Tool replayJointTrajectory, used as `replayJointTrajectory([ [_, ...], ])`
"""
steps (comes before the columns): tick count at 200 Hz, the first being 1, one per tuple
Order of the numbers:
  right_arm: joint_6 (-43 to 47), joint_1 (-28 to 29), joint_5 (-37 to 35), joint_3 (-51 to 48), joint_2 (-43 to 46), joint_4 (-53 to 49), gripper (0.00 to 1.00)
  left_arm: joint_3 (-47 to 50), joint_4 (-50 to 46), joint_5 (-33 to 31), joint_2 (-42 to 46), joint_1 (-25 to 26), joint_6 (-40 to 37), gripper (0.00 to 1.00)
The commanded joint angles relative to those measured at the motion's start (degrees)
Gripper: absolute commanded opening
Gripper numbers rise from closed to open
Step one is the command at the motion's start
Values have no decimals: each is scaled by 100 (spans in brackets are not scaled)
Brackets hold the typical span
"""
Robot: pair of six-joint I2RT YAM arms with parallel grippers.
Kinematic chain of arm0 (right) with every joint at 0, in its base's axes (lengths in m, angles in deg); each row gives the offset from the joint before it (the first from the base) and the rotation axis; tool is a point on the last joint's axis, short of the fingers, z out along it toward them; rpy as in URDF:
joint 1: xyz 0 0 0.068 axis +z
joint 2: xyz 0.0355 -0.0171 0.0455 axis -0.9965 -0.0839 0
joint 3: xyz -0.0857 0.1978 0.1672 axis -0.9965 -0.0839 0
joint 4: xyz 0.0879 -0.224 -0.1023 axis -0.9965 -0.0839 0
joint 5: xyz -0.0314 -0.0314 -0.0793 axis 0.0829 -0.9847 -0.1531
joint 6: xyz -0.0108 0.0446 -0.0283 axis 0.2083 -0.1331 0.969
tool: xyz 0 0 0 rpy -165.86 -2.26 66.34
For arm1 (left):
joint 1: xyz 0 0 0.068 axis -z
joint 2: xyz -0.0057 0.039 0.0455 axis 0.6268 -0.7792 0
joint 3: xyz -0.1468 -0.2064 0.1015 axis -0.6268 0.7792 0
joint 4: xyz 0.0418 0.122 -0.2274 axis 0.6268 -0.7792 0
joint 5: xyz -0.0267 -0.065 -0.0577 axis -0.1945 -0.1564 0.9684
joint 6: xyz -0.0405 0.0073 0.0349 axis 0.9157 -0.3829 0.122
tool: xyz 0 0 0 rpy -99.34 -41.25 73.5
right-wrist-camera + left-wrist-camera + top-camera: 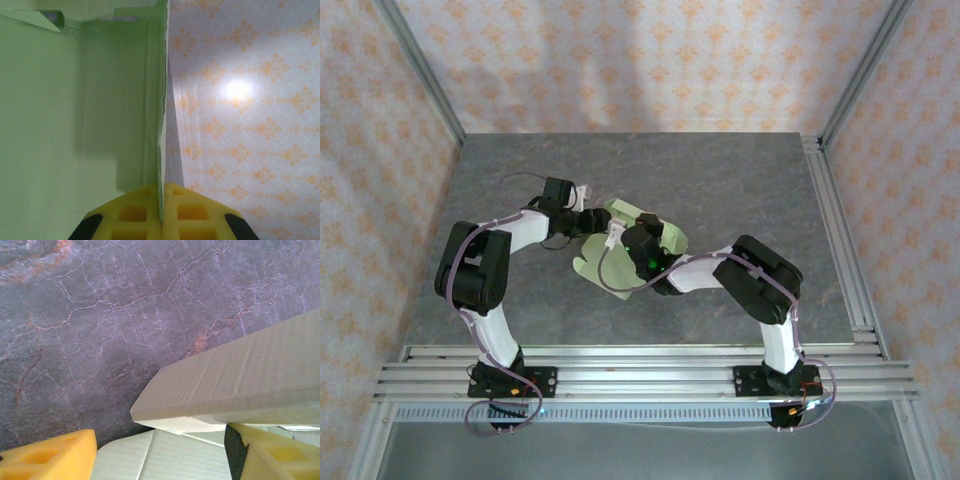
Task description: Fold the paper box
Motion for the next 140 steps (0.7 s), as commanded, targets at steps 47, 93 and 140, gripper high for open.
replayJointTrajectory([
  [47, -618, -64, 615, 166, 242, -1229, 0, -179, -56, 164, 255, -25, -646, 71],
  [93, -713, -90, 711, 301, 257, -1521, 0, -500, -605, 803, 140, -56, -1470, 70],
  [140, -739, -156, 729, 403, 223, -1665, 0, -775, -1156, 1146, -93, -68, -1989, 68],
])
